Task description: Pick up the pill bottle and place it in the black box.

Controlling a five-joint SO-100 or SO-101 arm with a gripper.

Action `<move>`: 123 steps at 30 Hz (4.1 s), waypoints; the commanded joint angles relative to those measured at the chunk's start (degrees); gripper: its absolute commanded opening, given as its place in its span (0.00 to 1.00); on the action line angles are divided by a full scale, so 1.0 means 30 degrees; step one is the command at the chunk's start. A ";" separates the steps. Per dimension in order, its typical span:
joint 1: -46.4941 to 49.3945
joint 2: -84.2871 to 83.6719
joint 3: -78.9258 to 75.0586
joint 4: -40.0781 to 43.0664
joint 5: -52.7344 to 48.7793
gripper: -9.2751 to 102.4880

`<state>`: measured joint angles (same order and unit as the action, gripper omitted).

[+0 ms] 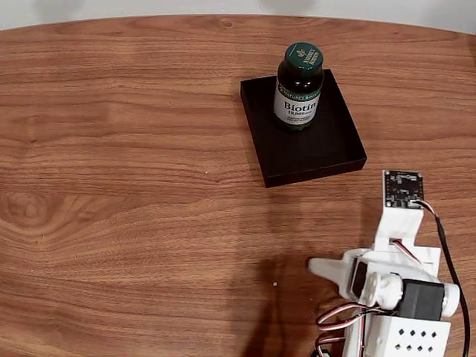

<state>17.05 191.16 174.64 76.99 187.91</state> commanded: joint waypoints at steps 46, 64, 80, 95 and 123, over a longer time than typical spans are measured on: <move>0.1084 0.0000 -0.0352 0.3076 -0.5801 0.11; 0.1084 0.0000 -0.0352 0.3076 -0.5801 0.11; 0.1084 0.0000 -0.0352 0.3076 -0.5801 0.11; 0.1084 0.0000 -0.0352 0.3076 -0.5801 0.11; 0.1084 0.0000 -0.0352 0.3076 -0.5801 0.11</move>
<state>19.69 191.60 174.55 77.52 173.32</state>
